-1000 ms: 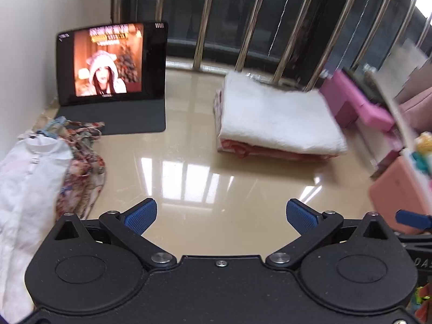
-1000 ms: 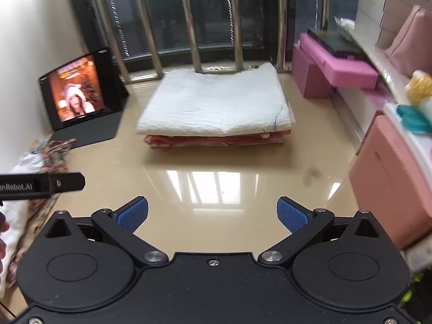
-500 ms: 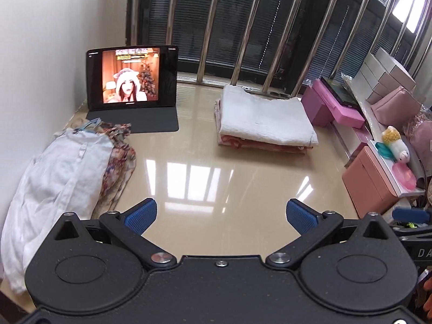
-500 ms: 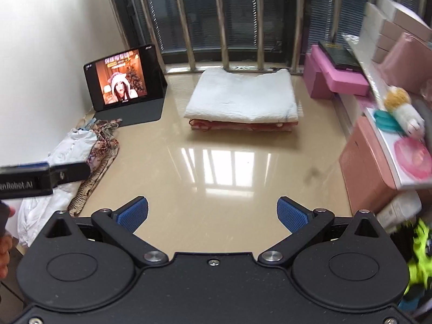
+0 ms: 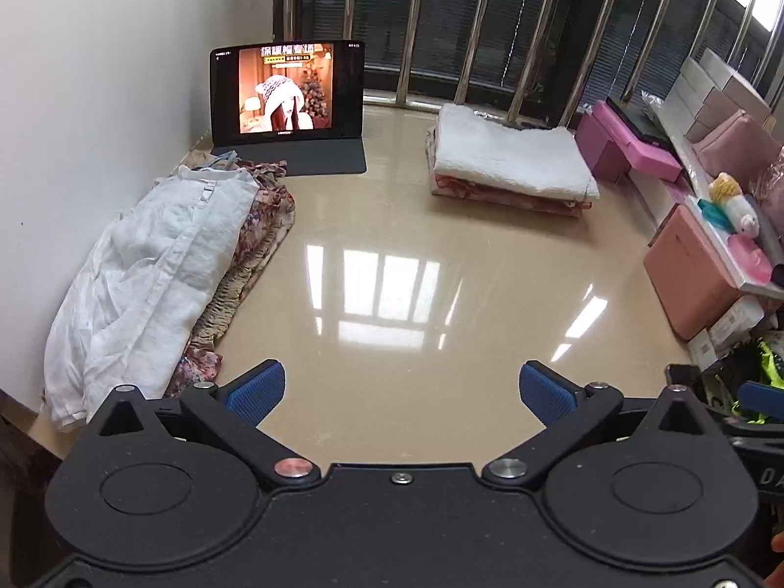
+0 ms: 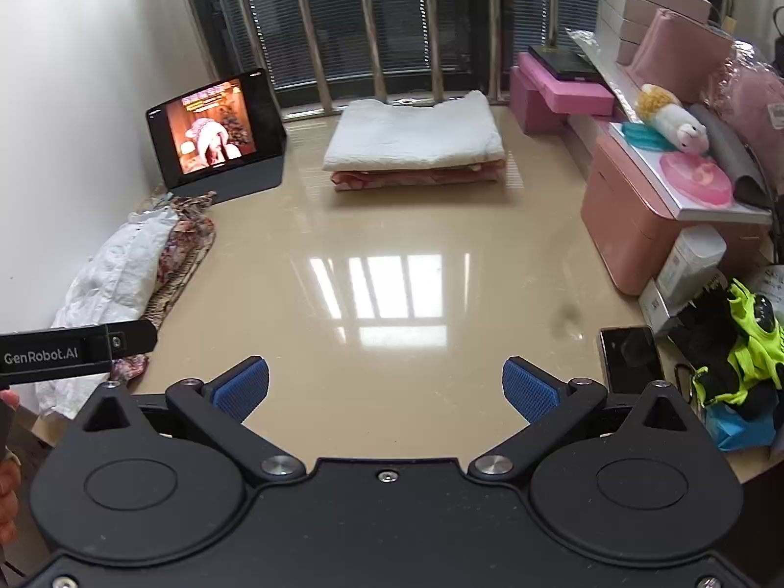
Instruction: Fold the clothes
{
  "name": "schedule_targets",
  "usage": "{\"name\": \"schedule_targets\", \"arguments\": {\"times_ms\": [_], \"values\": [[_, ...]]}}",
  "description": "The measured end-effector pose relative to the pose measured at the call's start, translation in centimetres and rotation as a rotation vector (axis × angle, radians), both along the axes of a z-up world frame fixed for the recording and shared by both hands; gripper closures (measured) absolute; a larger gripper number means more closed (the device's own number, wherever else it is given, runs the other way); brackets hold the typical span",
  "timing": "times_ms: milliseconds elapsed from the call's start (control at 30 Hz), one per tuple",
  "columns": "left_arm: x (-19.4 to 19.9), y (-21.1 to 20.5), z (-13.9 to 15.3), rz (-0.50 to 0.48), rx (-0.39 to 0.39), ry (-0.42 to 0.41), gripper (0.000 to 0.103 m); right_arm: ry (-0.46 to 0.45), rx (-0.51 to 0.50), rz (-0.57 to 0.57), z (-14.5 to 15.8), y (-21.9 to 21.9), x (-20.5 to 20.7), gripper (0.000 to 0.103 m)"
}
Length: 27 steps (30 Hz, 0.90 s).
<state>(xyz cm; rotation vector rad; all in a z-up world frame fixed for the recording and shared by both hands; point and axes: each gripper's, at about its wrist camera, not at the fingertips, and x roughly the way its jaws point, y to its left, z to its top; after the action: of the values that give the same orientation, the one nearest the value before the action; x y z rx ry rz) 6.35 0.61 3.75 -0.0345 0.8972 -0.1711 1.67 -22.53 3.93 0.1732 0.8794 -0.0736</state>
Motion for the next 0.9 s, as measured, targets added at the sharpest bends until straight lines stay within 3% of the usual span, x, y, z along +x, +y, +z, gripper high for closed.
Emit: {"name": "schedule_targets", "arguments": {"times_ms": [300, 533, 900], "values": [[-1.9, 0.1, 1.1, -0.002, 0.069, -0.054, 0.000, 0.014, -0.022, 0.042, 0.6, 1.4, -1.2, 0.000], [-2.2, 1.5, 0.7, 0.018, 0.016, 0.005, 0.000, 0.039, -0.029, 0.103, 0.3, 3.0, -2.1, 0.000], [-2.2, 1.4, 0.2, 0.013, 0.047, 0.006, 0.000, 0.054, -0.035, 0.123, -0.1, 3.6, -1.8, 0.000]]}}
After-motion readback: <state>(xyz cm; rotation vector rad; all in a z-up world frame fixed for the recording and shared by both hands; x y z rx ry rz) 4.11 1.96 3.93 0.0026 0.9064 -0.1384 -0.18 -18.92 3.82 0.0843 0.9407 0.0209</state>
